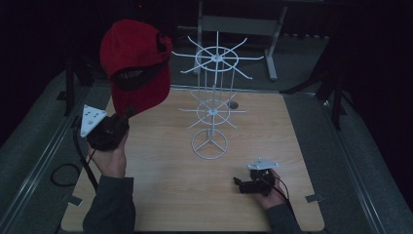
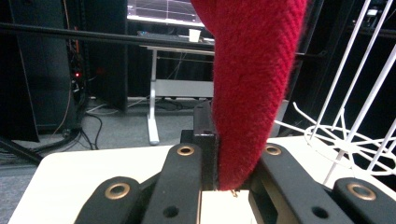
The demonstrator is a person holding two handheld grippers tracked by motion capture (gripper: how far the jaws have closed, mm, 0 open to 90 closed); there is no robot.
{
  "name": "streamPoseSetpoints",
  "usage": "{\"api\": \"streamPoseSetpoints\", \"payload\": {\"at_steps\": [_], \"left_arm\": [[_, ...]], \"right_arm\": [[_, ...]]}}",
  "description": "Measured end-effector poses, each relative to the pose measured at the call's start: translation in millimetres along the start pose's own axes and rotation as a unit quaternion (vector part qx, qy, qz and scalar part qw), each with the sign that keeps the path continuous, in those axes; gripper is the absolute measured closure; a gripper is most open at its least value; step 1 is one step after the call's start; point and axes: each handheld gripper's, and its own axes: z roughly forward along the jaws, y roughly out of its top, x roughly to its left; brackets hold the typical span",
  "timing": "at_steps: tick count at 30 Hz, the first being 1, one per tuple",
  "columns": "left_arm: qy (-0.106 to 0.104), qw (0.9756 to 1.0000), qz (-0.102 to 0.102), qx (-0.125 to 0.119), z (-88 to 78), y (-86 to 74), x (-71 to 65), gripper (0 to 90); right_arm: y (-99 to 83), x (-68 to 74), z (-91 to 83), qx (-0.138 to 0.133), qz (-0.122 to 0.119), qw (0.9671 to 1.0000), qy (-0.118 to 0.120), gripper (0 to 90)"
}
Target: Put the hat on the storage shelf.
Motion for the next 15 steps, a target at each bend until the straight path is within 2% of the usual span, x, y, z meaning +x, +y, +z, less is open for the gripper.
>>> {"api": "streamPoseSetpoints", "payload": {"at_steps": [15], "left_arm": [[-0.007,1.0,0.003,-0.004,-1.8,8.8,-1.5,85.8]], "right_arm": [[0.1,-0.1,0.1,0.0,0.0,1.0,0.0,12.9]]}}
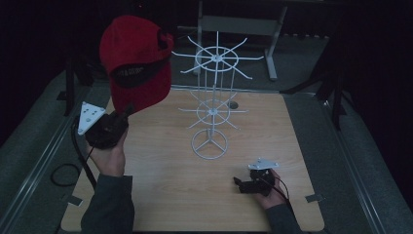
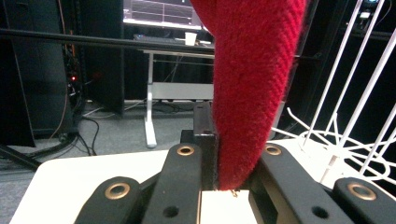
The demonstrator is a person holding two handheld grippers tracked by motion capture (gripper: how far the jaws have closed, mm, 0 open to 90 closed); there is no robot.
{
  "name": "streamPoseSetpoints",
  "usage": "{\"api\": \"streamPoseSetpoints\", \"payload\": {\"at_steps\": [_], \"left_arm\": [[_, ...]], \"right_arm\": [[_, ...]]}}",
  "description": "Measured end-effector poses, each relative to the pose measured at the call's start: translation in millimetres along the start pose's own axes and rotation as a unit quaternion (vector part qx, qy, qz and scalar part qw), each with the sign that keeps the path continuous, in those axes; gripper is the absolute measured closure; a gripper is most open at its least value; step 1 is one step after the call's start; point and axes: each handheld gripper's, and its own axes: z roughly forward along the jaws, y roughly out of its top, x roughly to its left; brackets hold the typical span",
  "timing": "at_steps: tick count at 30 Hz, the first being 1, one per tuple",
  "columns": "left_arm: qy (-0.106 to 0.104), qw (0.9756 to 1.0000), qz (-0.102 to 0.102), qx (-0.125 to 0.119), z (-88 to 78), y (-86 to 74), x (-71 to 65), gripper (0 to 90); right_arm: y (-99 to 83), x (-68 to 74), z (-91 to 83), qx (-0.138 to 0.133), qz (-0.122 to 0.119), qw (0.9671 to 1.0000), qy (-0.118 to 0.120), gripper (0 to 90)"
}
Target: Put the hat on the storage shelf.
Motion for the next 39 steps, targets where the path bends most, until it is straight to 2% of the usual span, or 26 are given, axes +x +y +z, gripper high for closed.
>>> {"api": "streamPoseSetpoints", "payload": {"at_steps": [16,25,30,36,39], "left_arm": [[-0.018,0.9996,0.001,-0.023,-11.1,6.7,-8.8,85.8],[-0.026,0.9991,0.014,-0.032,-14.6,7.6,-13.6,85.8],[-0.021,0.9991,0.022,-0.028,-16.2,6.4,-14.8,85.8],[-0.026,0.9989,0.028,-0.027,-18.6,2.6,-15.4,85.7],[-0.023,0.9992,0.024,-0.021,-16.7,-2.6,-13.4,85.7]], "right_arm": [[0.0,0.1,-0.1,0.001,0.0,1.0,0.0,12.9],[0.0,0.1,-0.1,0.001,0.001,1.0,0.0,12.9],[0.1,0.0,0.1,0.001,0.0,1.0,0.001,12.9],[0.1,0.0,0.2,0.001,0.001,1.0,0.002,12.9],[0.3,-0.1,0.4,0.001,0.001,1.0,0.001,12.9]]}}
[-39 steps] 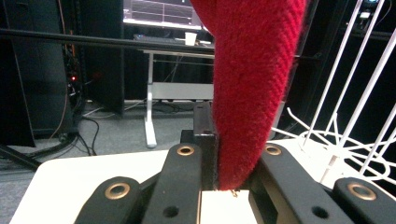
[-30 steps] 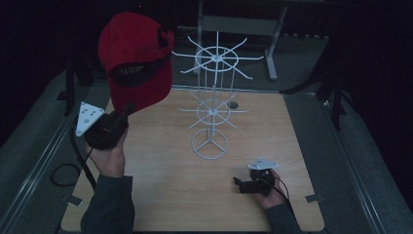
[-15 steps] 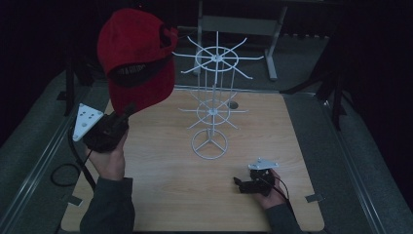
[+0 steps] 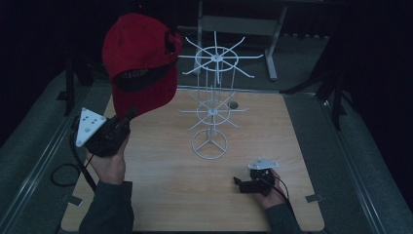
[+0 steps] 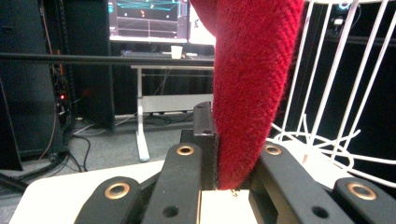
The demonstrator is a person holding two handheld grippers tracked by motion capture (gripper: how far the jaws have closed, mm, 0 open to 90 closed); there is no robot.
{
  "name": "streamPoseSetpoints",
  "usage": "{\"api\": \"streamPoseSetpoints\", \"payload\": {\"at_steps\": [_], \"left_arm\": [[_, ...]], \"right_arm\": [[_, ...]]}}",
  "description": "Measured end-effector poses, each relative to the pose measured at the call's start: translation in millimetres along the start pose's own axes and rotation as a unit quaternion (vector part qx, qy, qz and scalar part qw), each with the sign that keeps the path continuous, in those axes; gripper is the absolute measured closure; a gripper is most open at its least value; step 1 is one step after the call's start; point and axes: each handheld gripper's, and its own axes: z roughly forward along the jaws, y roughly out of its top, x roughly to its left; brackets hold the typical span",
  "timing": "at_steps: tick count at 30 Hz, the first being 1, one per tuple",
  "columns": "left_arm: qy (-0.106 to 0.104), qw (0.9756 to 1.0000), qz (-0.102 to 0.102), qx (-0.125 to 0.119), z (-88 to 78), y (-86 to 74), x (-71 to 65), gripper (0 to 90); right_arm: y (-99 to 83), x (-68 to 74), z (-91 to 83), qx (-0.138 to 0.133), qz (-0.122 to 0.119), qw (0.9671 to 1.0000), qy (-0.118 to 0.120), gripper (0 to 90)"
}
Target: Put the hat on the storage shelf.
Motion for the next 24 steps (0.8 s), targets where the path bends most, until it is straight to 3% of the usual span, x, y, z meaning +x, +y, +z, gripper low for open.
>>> {"api": "streamPoseSetpoints", "payload": {"at_steps": [11,16,24], "left_arm": [[-0.003,0.9999,0.001,0.017,3.4,-22.9,3.1,85.7],[-0.004,0.9997,-0.008,0.025,5.4,-33.6,4.9,85.7],[0.003,0.9994,-0.001,0.035,7.4,-44.9,11.2,85.6]], "right_arm": [[0.0,0.1,0.2,-0.001,0.0,1.0,-0.001,12.9],[0.0,0.0,0.2,-0.001,0.0,1.0,0.0,12.9],[0.1,0.0,0.1,-0.001,0.0,1.0,-0.001,12.9]]}}
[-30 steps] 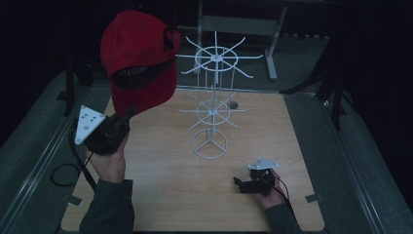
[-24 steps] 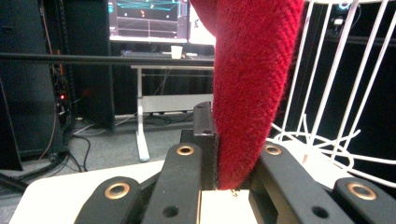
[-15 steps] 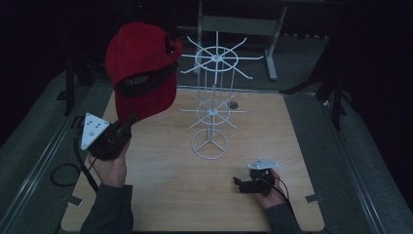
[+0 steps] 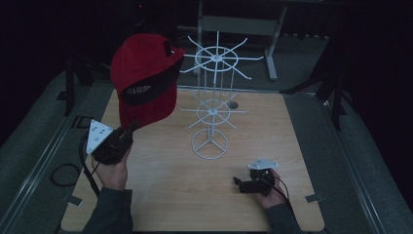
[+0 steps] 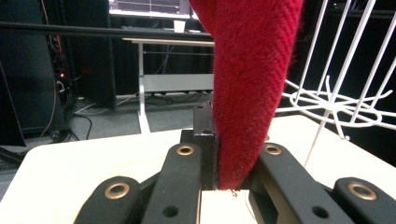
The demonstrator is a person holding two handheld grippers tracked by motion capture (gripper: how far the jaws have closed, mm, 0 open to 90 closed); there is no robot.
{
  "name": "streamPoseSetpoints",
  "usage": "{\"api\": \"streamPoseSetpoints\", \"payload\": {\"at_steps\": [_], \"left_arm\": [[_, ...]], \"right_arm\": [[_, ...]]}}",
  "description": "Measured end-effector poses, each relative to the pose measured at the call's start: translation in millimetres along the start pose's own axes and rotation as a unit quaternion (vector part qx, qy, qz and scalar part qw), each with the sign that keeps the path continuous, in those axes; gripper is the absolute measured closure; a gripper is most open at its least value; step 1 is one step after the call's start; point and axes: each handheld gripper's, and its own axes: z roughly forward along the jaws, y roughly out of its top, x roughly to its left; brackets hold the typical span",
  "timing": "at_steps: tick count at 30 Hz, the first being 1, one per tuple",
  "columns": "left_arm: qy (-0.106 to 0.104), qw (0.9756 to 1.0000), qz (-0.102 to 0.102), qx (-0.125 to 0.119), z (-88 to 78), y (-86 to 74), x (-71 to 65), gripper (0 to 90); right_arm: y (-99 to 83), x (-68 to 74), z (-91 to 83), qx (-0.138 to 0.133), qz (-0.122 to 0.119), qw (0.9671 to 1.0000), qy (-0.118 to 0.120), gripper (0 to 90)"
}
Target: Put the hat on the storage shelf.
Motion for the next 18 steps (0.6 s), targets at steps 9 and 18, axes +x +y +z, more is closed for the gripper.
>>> {"api": "streamPoseSetpoints", "payload": {"at_steps": [9,18], "left_arm": [[0.001,0.9999,0.0,0.011,2.4,-8.7,0.1,85.6],[-0.001,0.9996,0.002,0.027,5.1,-19.8,-0.2,85.5]], "right_arm": [[-0.1,-0.1,0.1,0.0,-0.001,1.0,0.0,12.9],[-0.1,-0.1,0.2,-0.001,-0.001,1.0,0.0,12.9]]}}
